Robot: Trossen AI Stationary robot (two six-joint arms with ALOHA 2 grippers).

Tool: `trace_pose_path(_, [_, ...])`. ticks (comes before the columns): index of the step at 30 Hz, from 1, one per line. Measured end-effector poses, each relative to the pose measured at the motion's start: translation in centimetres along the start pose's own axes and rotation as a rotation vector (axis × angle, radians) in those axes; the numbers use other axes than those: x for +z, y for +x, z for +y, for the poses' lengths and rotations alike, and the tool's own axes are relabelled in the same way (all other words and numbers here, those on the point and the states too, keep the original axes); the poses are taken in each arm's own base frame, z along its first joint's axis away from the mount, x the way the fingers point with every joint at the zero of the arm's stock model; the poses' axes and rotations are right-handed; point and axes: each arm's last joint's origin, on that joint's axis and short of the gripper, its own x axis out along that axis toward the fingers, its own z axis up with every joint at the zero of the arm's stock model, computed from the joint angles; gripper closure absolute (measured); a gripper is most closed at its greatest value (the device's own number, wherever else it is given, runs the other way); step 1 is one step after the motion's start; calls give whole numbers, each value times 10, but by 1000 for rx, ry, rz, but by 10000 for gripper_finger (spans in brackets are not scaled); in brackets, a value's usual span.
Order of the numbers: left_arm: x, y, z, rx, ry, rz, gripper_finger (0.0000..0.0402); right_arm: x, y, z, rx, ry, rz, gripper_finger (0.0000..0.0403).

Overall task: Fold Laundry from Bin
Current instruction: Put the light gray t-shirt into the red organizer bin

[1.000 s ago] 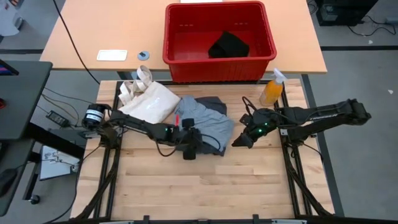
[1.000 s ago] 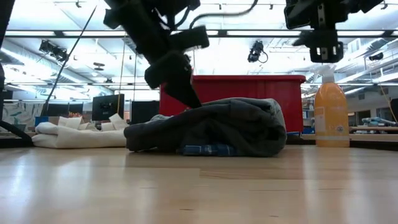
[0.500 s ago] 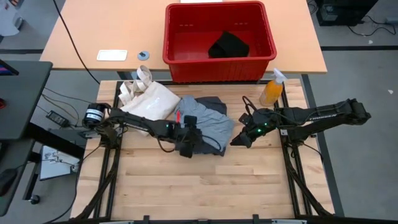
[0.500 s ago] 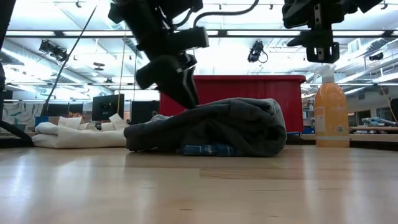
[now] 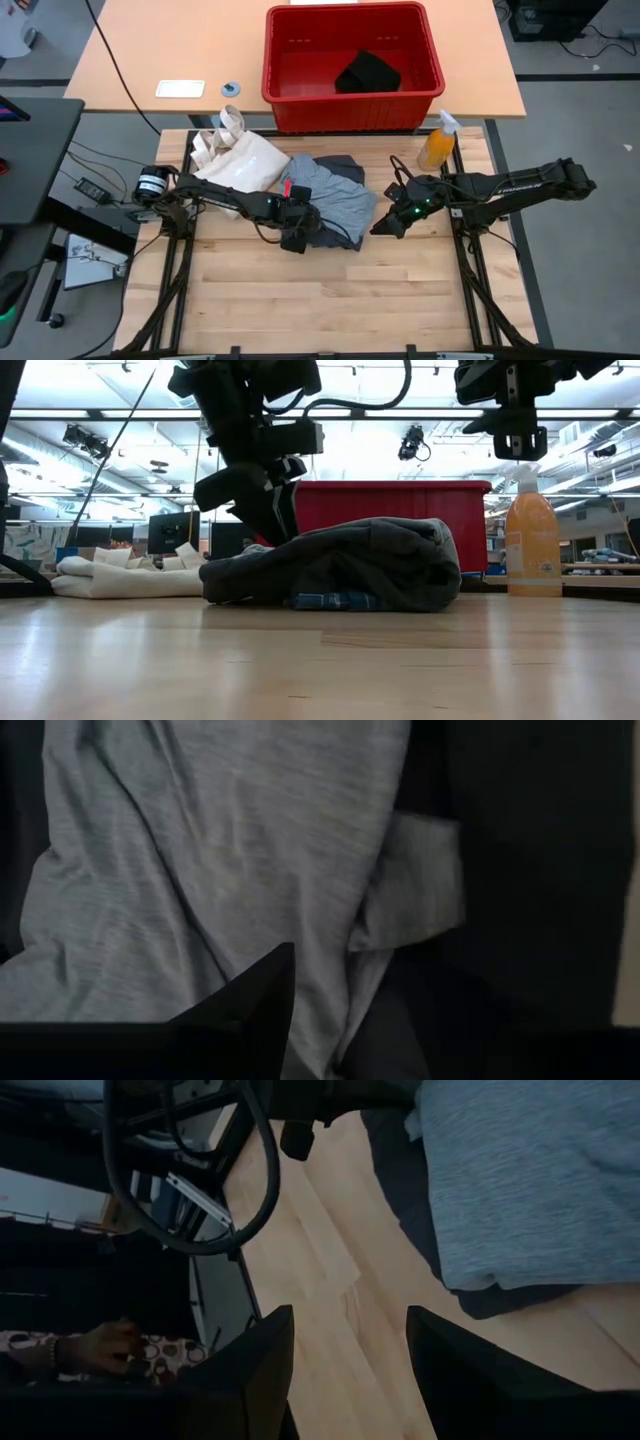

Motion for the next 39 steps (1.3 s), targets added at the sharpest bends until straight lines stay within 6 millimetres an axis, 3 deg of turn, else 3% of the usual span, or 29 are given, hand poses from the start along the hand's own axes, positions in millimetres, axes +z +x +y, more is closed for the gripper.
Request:
trace_pose_path(19, [2,18,11,-86,23,-59,221,1,0,0,-15,-2,-24,202])
trace_pose_path(24, [5,28,7,-110,20,-88,269,1,0,-1,-29,60,-47,202])
trace_pose_path(30, [6,34,10,-109,-123,-98,387,1,0,3,5,169,-57,202])
trace_pose_path(35, [8,26,18,-81,-214,-126,395,-6,-7,1,-32,144,-19,202])
trace_pose_path(39, [13,7,34,-52,-325,-192,397,-8,-21,4,11,121,-35,202])
